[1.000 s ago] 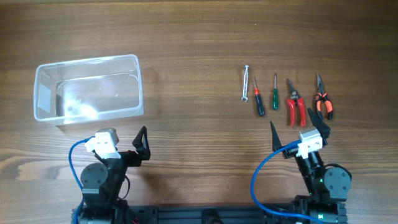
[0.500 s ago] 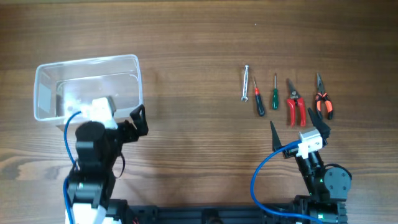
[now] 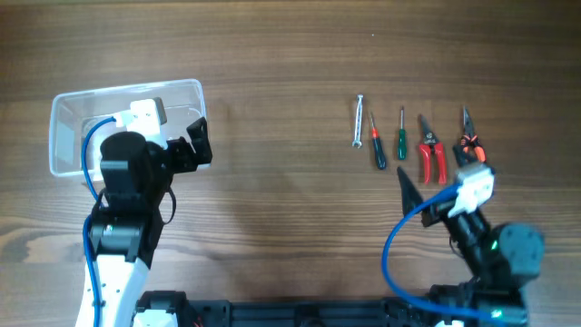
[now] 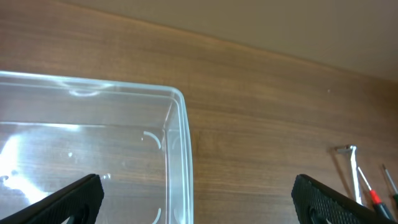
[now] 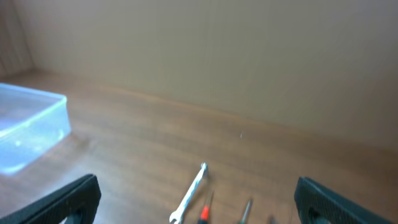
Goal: Pack container
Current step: 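Reach the left gripper to the clear container's left wall and grasp it, then drag the clear container rightward with the left gripper toward the tools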
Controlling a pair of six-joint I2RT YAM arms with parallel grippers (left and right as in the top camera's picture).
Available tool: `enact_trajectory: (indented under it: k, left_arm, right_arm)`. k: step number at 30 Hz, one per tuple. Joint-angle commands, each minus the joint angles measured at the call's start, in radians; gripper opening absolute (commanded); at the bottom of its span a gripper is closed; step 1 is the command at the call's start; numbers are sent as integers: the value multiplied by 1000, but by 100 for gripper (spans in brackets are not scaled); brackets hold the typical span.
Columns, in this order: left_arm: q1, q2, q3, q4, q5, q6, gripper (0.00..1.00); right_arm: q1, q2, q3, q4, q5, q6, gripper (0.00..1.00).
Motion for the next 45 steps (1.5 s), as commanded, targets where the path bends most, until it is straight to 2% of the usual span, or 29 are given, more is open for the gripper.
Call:
enact_trajectory:
  k: [1,5,8,13,16,17,21,25,26,27,30,36,37,38,39,40,41,43,45]
  left_arm:
    - [-3,58,87,-71,-6,23,100]
    - [10,145,267,-251,20,45,100]
    - [116,148,383,-329,20,104,100]
    - [466,154,455,-450,20,223,100]
    - [598,158,455,-444,20,249,100]
    - [636,170,454,-436,20,315,100]
    - [690,303,454,-426,21,476,100]
    - [690,491,454,-288,10,519,100]
    - [690,531,454,-258,10,564,94]
    - [690,608,454,-220,10,676,85]
    - [690,714,454,-184,17,793,73]
    - [700,862,454,-63,34,809,69]
    - [702,871,454,-56,59,809,63]
    - [703,872,454,-50,85,809,49]
    - [703,872,454,-50,104,808,20]
    - [703,872,454,-50,109,806,8]
    - [703,872,454,-58,116,804,4]
    - [702,863,455,-90,153,800,4]
    - [696,822,455,-104,243,727,4]
  right_arm:
    - [-4,244,209,-85,13,50,100]
    - [-4,591,485,-285,-13,48,100]
    - [-4,756,576,-305,-174,64,100]
    - [-4,860,576,-310,-231,179,100]
    - [-4,886,576,-309,-209,182,100]
    - [-4,890,576,-310,-188,182,100]
    - [-4,890,575,-312,-182,182,100]
    - [-4,890,575,-337,-182,182,100]
    - [-4,890,575,-349,-182,182,100]
    - [-4,890,575,-374,-182,183,100]
    - [-4,890,575,-426,-182,187,100]
    - [-4,890,575,-492,-181,260,100]
    - [-4,890,575,-500,-182,261,100]
    - [-4,890,575,-504,-182,261,100]
    - [-4,890,575,-507,-182,265,100]
    - [-4,890,575,-508,-182,275,100]
    - [-4,890,575,-507,-182,288,100]
    - [-4,890,575,-507,-182,291,100]
    - [-4,890,575,-507,-182,291,100]
